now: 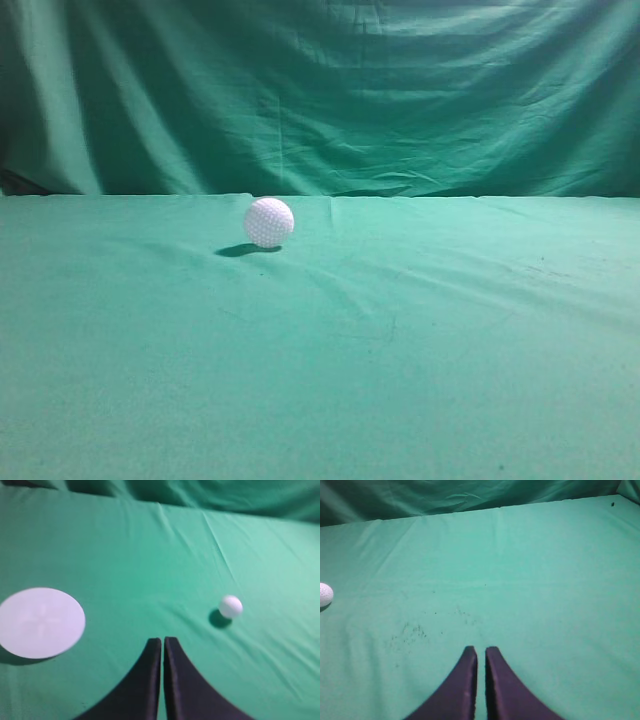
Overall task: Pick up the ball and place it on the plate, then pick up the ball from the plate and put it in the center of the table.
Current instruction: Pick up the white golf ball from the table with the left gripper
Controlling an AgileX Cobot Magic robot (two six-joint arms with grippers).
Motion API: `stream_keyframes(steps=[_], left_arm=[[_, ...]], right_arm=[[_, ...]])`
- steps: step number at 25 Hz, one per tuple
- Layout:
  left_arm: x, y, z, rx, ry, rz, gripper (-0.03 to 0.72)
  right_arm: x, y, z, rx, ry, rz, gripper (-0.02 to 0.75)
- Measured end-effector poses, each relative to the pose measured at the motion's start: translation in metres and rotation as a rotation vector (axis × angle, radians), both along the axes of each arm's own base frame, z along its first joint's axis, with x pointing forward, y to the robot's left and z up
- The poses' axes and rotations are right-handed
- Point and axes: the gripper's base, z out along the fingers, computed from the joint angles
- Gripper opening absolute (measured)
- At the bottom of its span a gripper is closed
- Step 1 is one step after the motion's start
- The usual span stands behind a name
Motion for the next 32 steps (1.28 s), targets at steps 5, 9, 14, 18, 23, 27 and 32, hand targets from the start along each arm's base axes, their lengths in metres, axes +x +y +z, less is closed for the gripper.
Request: stream_keyframes(steps=[5, 9, 14, 18, 23, 27, 32], left_arm=[[0.024, -0.008, 0.027, 0.065, 0.132, -0.108, 0.0], [0.056, -0.015, 0.03, 0.148, 0.281, -0.219, 0.0], [0.093, -0.036, 0.017, 0.201, 0.415, -0.358, 0.0], [0.114, -0.066, 0.001, 0.28, 0.447, -0.463, 0.0], [0.141, -0.105, -0.015, 0.355, 0.481, -0.543, 0.0], [0.169, -0.136, -0.026, 0.373, 0.512, -0.579, 0.0], [0.213, -0.16, -0.045, 0.364, 0.594, -0.549, 0.0]], right_arm=[[0.0, 0.0, 0.0, 0.0, 0.0, 0.0, 0.047], [0.0, 0.0, 0.0, 0.0, 0.0, 0.0, 0.047], [0.0, 0.0, 0.0, 0.0, 0.0, 0.0, 0.047], [0.0, 0.0, 0.0, 0.0, 0.0, 0.0, 0.047], [0.0, 0.0, 0.0, 0.0, 0.0, 0.0, 0.047], [0.0, 0.0, 0.0, 0.0, 0.0, 0.0, 0.047], [0.0, 0.0, 0.0, 0.0, 0.0, 0.0, 0.047]])
